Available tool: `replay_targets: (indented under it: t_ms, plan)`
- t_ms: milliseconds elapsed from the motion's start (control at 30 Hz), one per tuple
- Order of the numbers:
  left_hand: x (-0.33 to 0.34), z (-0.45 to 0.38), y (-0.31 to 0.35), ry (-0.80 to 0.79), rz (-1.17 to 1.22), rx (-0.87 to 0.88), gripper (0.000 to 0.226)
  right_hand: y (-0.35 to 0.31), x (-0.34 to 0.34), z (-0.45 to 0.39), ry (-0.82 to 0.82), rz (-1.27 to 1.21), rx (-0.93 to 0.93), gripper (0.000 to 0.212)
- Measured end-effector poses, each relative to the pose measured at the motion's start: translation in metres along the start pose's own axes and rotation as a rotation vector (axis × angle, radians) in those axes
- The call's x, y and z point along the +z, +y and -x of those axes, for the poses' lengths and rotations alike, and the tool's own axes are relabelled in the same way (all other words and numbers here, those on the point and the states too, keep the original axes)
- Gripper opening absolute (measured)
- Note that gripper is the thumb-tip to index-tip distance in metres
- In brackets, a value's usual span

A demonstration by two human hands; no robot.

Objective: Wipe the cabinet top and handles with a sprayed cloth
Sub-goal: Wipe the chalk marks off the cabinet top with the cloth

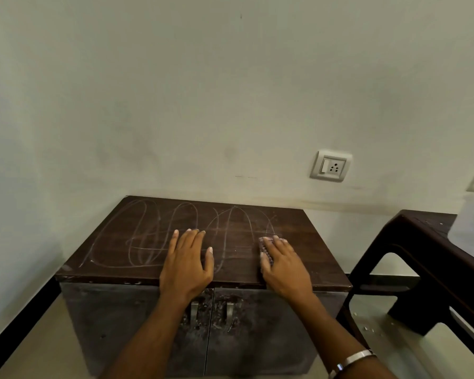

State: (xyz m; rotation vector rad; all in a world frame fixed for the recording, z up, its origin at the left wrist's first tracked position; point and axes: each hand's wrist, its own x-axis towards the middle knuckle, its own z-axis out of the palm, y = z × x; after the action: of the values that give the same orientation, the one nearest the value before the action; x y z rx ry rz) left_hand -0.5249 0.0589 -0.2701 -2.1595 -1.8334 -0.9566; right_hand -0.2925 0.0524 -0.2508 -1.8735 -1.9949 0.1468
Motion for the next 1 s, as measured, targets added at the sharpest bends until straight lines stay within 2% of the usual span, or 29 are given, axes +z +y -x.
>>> replay_targets:
  t_ms: [133, 233, 467, 567, 833, 933, 1000]
  plan:
    - [0.001, 0.0, 0.002, -0.003, -0.017, 0.003, 0.062, 0.037, -0.016, -0.004, 0.011, 0.054, 0.125, 0.056]
    - [0.002, 0.0, 0.003, -0.019, -0.027, 0.006, 0.063, 0.035, -0.013, -0.009, 0.003, 0.075, 0.162, 0.057]
    - [0.001, 0.001, 0.004, -0.003, 0.001, 0.007, 0.062, -0.018, 0.011, -0.029, -0.032, 0.029, 0.003, 0.057]
    - [0.0, 0.001, 0.003, -0.002, 0.002, 0.012, 0.062, -0.021, 0.015, -0.033, -0.03, 0.009, -0.016, 0.056]
    - [0.0, 0.001, 0.003, -0.02, -0.015, 0.006, 0.064, 0.033, 0.0, -0.046, 0.011, 0.063, 0.115, 0.057]
    - [0.001, 0.0, 0.005, -0.013, -0.014, 0.006, 0.062, 0.026, 0.003, -0.051, 0.028, 0.085, 0.152, 0.058]
    - [0.001, 0.0, 0.005, -0.004, -0.01, 0.004, 0.061, 0.011, 0.01, -0.056, 0.025, 0.082, 0.113, 0.058]
